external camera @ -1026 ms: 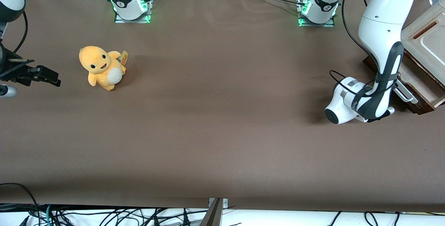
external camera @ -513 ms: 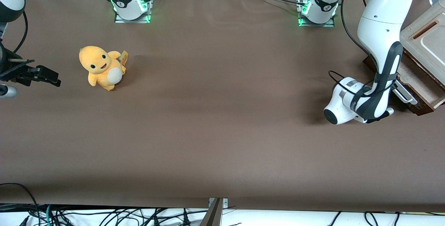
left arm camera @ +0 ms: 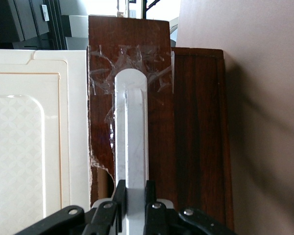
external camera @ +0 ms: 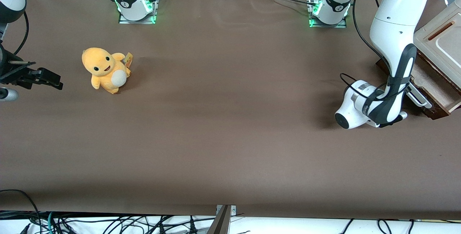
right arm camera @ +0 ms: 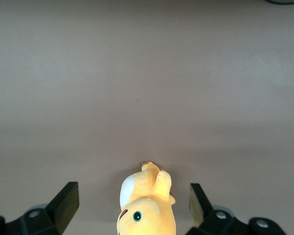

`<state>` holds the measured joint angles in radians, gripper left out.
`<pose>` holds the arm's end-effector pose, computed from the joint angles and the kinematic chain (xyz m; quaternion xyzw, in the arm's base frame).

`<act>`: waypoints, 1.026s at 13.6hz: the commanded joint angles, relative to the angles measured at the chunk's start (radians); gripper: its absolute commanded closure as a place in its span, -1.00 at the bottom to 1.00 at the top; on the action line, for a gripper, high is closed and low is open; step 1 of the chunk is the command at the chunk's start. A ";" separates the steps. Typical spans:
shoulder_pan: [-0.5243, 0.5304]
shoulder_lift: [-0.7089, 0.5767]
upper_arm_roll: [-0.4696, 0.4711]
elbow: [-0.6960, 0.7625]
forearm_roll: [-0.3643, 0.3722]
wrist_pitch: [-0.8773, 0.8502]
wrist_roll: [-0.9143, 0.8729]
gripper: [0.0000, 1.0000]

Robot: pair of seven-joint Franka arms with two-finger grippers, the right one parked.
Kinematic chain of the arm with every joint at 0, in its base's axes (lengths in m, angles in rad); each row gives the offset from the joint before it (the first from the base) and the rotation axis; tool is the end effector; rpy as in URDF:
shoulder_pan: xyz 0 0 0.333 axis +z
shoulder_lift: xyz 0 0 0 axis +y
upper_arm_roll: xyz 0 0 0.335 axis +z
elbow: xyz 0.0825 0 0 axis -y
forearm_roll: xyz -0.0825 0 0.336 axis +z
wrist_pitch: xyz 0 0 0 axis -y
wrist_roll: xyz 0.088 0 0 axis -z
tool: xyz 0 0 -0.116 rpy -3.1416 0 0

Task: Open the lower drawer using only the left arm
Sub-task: 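Pull the gripped handle outward to slide the lower drawer open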

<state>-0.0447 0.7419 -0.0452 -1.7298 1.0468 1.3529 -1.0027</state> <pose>0.5534 0.0682 0.2201 -0.7412 -0.1747 0.1552 0.6293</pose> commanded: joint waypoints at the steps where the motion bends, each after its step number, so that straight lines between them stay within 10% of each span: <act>1: -0.023 0.016 0.010 0.044 -0.007 -0.021 0.015 0.76; 7: -0.023 0.016 0.010 0.044 -0.008 -0.029 0.015 0.64; 8: -0.023 0.017 0.010 0.044 -0.011 -0.029 0.015 0.03; 9: -0.023 0.017 0.010 0.045 -0.021 -0.029 0.015 -0.99; 14: -0.024 0.016 0.010 0.045 -0.027 -0.041 0.015 -1.00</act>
<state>-0.0553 0.7478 -0.0448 -1.7160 1.0445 1.3350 -1.0029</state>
